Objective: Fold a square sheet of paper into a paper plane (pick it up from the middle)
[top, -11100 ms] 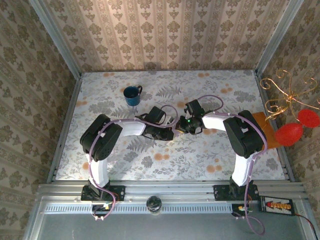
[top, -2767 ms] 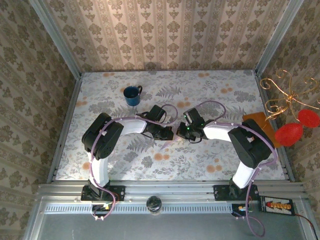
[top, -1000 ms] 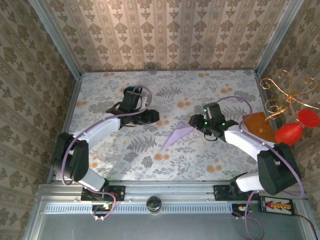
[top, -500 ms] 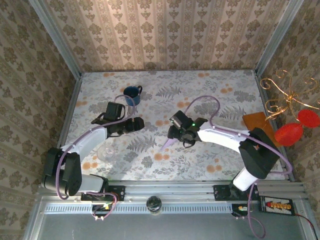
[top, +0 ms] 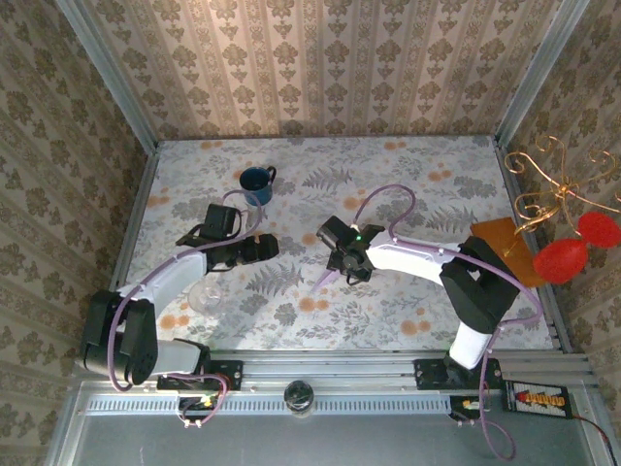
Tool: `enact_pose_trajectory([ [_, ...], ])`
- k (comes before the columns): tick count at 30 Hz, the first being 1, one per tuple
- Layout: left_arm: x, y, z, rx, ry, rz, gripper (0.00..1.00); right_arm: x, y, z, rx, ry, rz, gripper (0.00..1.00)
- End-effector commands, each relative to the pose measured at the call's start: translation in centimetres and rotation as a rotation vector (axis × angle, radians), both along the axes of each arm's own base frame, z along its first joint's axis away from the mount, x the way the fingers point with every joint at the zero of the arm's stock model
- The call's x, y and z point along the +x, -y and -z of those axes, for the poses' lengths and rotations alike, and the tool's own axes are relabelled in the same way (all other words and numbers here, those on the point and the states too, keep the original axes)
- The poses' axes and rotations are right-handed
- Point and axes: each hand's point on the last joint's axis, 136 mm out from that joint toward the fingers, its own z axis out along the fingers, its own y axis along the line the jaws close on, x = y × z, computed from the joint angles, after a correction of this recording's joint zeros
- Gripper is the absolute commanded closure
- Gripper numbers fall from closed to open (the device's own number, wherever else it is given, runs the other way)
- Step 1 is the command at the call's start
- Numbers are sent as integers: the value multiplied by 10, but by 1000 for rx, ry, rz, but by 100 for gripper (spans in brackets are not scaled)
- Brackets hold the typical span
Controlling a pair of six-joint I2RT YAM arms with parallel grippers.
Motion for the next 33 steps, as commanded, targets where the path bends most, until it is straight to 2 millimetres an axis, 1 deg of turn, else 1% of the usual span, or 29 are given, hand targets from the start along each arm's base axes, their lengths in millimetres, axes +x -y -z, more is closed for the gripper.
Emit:
enact_pose_trajectory([
  [1,-4,-1,-1,-1,19,24,12,-1,18,-10,-62,35,68,42],
  [5,-3,-2,0,4,18,24,12,-3,22,-11,-47,49,97,48],
  [12,-2,-1,0,2,19,29,10,-4,20,-3,-4,52,130,57],
  [15,-2,-2,1,7,16,25,9,-4,19,1,6,49,124,63],
  [16,-1,-2,0,7,17,24,9,0,14,0,26,66,123,64],
  [21,-2,-3,0,15,14,22,9,5,15,1,37,85,133,73],
  [25,-2,-5,-1,21,15,15,9,7,18,-6,30,110,136,81],
  [28,-1,-8,1,22,2,-12,10,11,19,-17,23,144,120,88],
  [30,1,-9,1,6,-5,-30,10,17,18,-28,18,177,92,92],
  [33,4,-11,0,-16,-12,-56,11,29,6,-48,40,236,2,94],
])
